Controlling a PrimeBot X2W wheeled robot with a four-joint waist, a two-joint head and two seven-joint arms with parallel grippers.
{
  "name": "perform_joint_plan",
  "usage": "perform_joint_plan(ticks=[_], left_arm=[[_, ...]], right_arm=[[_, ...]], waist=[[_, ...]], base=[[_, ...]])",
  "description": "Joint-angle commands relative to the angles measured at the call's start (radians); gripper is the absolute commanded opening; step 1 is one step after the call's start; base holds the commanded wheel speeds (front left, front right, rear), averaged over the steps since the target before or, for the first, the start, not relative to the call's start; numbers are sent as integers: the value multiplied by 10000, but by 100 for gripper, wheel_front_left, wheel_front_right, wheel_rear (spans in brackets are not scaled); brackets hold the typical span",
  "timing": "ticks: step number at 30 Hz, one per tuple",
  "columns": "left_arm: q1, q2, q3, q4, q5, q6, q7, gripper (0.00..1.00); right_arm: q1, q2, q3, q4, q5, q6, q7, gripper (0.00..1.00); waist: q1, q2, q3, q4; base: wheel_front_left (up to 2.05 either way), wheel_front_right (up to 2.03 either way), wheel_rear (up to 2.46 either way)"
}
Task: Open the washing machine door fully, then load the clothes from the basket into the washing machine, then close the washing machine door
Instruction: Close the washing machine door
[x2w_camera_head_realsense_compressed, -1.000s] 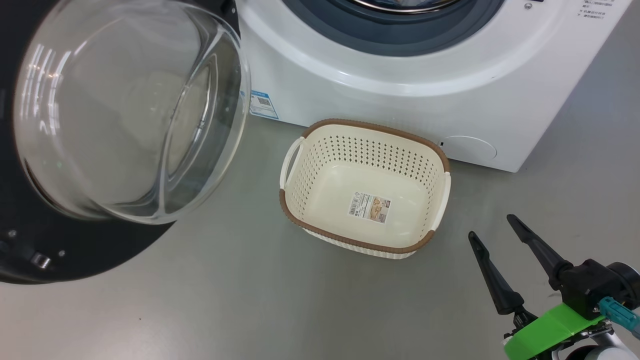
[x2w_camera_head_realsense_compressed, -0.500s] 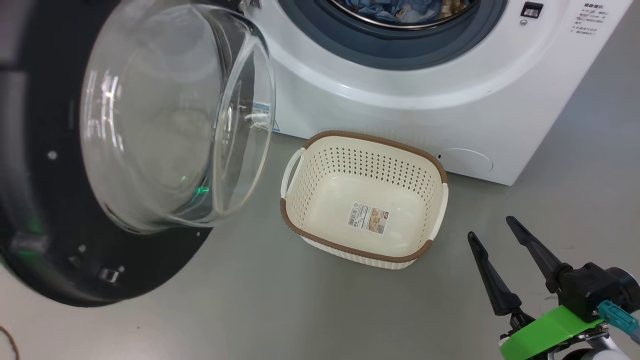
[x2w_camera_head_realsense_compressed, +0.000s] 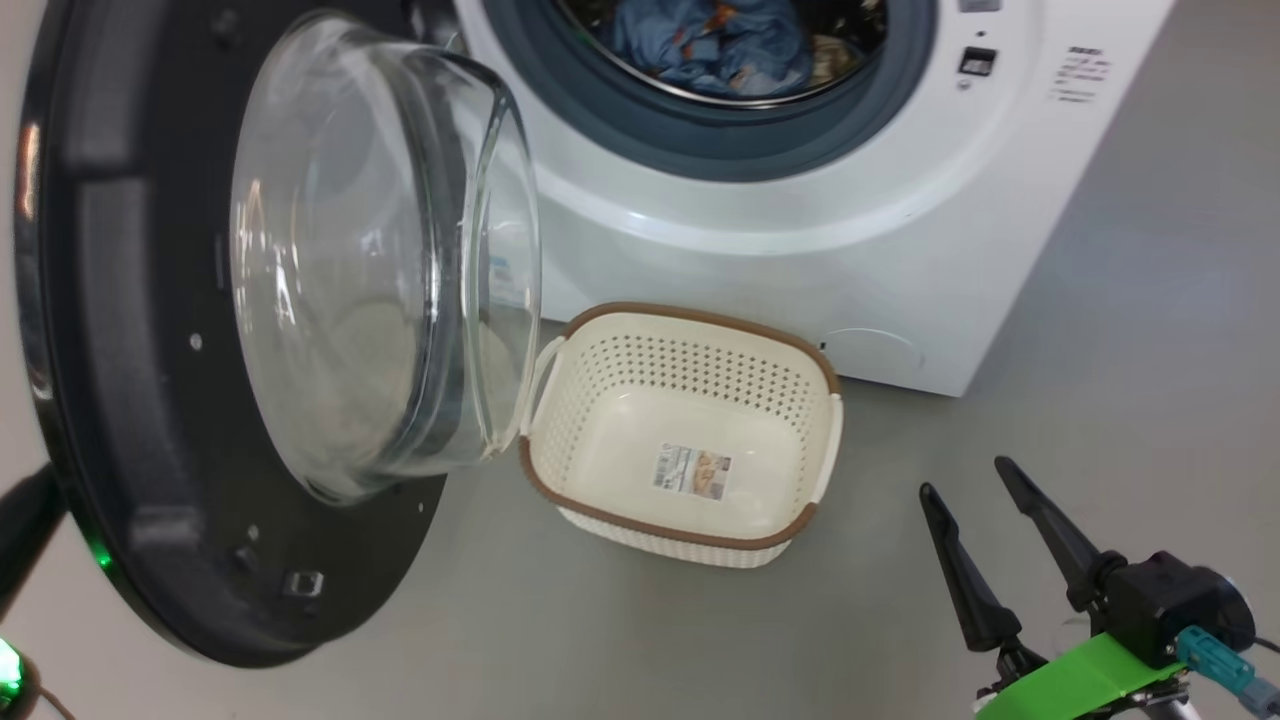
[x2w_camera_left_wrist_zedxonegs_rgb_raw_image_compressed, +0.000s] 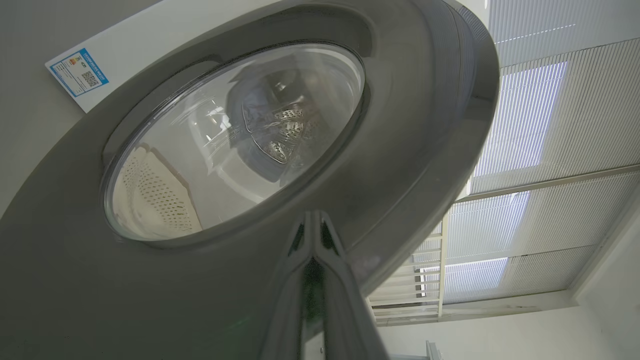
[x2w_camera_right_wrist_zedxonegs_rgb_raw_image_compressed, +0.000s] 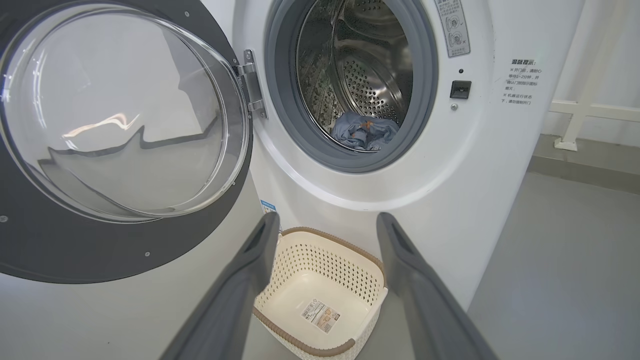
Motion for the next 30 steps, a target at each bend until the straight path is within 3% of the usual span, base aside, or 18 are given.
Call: perform_joint_plan(ticks=[1,17,30], left_arm=[[-175,356,293,-434,-35,73,195,0],[367,22,-50,-606,24,321,309,0],[-7,-425,-389,-594,188,572,-4,0]], right_arm=[[76,55,195,-154,113,16,-143,100],[587,568,133,284,67,16,-486,100],[640,637,159,278,46,16,-498,100]], waist=[[0,0,-265,-362],[0,0,-1185,-2187],[0,0,-1140,-3460]], base=[[0,0,0],[0,0,0],[0,0,0]])
